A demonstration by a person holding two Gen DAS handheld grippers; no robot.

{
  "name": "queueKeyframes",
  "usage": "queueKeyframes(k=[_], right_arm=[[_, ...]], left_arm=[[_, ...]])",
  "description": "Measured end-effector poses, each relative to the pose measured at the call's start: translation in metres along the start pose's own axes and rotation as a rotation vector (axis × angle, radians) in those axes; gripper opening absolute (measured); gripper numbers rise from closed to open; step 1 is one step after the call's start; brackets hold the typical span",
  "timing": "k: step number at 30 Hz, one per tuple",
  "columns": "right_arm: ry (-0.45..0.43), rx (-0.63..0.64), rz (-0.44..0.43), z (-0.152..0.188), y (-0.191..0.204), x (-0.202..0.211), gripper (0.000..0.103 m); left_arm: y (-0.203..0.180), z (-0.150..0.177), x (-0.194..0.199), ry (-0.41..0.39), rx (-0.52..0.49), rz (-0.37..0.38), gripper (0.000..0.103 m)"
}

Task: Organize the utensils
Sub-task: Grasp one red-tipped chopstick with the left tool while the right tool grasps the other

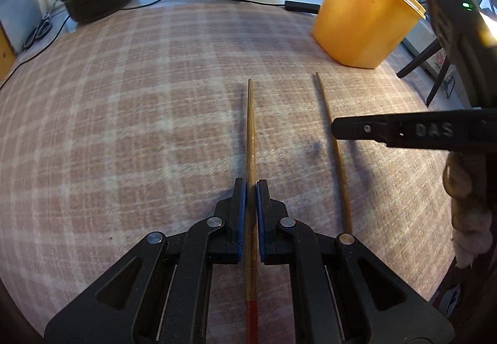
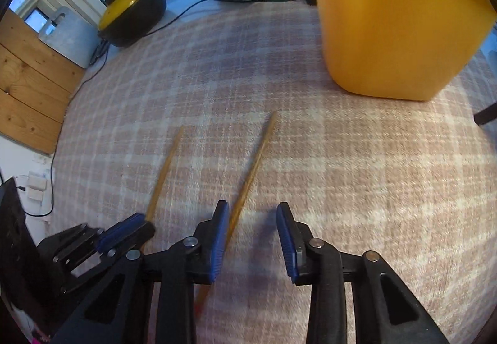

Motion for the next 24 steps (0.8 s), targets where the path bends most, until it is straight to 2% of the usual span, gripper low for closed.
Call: queueKeyframes(k=[5,8,11,16,20,24], right_arm=[[0.023,0.047,0.063,-0.01,0.007,-0.009,0.031],[0.047,0.137,0.132,-0.017,0.017,-0.017,0.026],[0.068,0.239,0.195,-0.018,0.026,-0.022,0.015],[0.106,0.349,0.21,-0.012,0.03,-0.023,0.005],[0.12,0.327,0.169,-0.01,0.023,-0.019,0.005],[0.133,0.311,0.157,-0.012,0.019,-0.019,0.005]], left_arm=[[0.006,0.003,0.002,-0.004,0.013,0.004,0.005],[0.007,0.003,0.002,0.003,0.013,0.012,0.005],[0.006,0.001,0.0,0.022,0.01,0.018,0.005],[0.002,-0.007,-0.006,0.045,-0.033,-0.01,0.005],[-0.005,-0.015,-0.011,0.032,-0.104,-0.049,0.005],[-0.003,-0.018,-0.012,0.043,-0.096,-0.035,0.004]])
Point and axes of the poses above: each gripper's, at about its wrist camera, not at the fingertips, and x roughly against the way its jaws point, y to its left, z to its underside, the point moved 7 cm from there along -x, roughly the way its jaws point, and after that the axes turned 9 degrees about -z, right-handed, at the moved point
